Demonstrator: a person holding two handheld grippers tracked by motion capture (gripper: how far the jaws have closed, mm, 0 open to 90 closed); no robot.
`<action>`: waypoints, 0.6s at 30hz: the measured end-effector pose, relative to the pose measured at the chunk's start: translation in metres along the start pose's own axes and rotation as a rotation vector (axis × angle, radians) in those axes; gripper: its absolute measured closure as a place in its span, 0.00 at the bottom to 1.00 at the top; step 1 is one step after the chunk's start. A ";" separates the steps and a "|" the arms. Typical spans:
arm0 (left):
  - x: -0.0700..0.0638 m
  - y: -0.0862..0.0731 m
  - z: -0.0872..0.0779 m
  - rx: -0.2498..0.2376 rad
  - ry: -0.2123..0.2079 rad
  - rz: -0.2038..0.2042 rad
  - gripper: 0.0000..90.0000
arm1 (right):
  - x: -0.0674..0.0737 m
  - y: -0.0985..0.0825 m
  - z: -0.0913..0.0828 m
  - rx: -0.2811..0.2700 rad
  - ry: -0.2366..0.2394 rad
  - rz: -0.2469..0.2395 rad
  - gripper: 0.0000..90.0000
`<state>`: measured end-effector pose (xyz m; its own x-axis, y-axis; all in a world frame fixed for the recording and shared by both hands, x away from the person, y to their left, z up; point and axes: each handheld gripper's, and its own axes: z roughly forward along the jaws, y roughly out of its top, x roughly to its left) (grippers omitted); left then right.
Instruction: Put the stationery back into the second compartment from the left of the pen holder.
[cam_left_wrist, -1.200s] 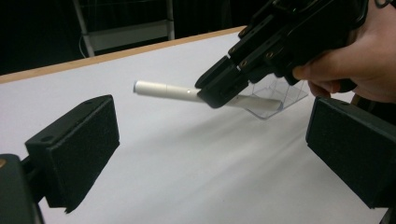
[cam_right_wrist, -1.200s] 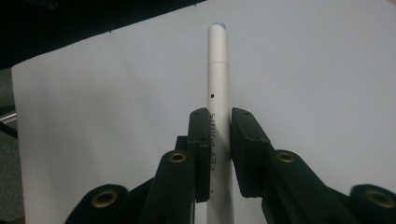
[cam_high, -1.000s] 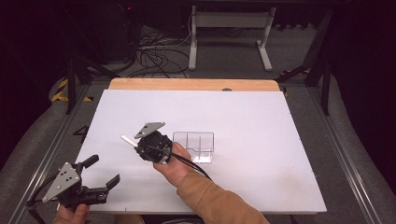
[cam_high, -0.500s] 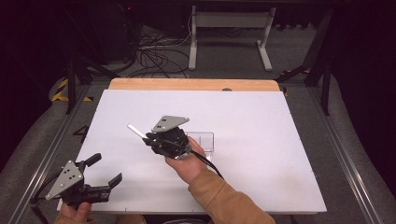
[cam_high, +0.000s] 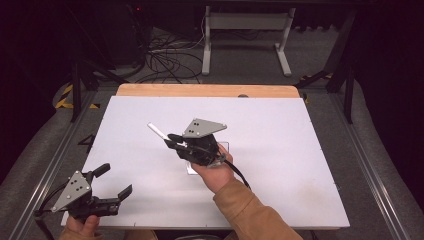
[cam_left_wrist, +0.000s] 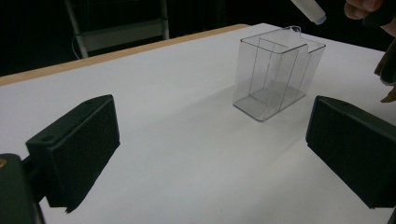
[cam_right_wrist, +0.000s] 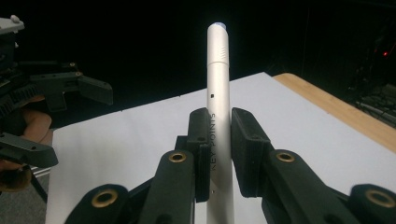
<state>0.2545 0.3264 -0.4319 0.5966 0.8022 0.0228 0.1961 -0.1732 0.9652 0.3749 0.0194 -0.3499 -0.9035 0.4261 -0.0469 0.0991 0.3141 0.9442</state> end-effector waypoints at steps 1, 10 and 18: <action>0.000 0.000 0.000 0.000 0.000 0.000 0.04 | -0.001 0.000 -0.002 -0.011 -0.001 -0.005 0.87; 0.000 0.000 0.000 0.001 0.003 0.000 0.04 | -0.015 -0.006 -0.016 -0.061 -0.014 -0.004 0.87; 0.000 0.000 0.000 0.002 0.003 -0.001 0.04 | -0.031 -0.016 -0.027 -0.092 -0.031 0.017 0.87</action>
<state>0.2545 0.3264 -0.4319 0.5942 0.8040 0.0229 0.1983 -0.1740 0.9646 0.3900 -0.0220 -0.3544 -0.8887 0.4569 -0.0391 0.0743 0.2274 0.9710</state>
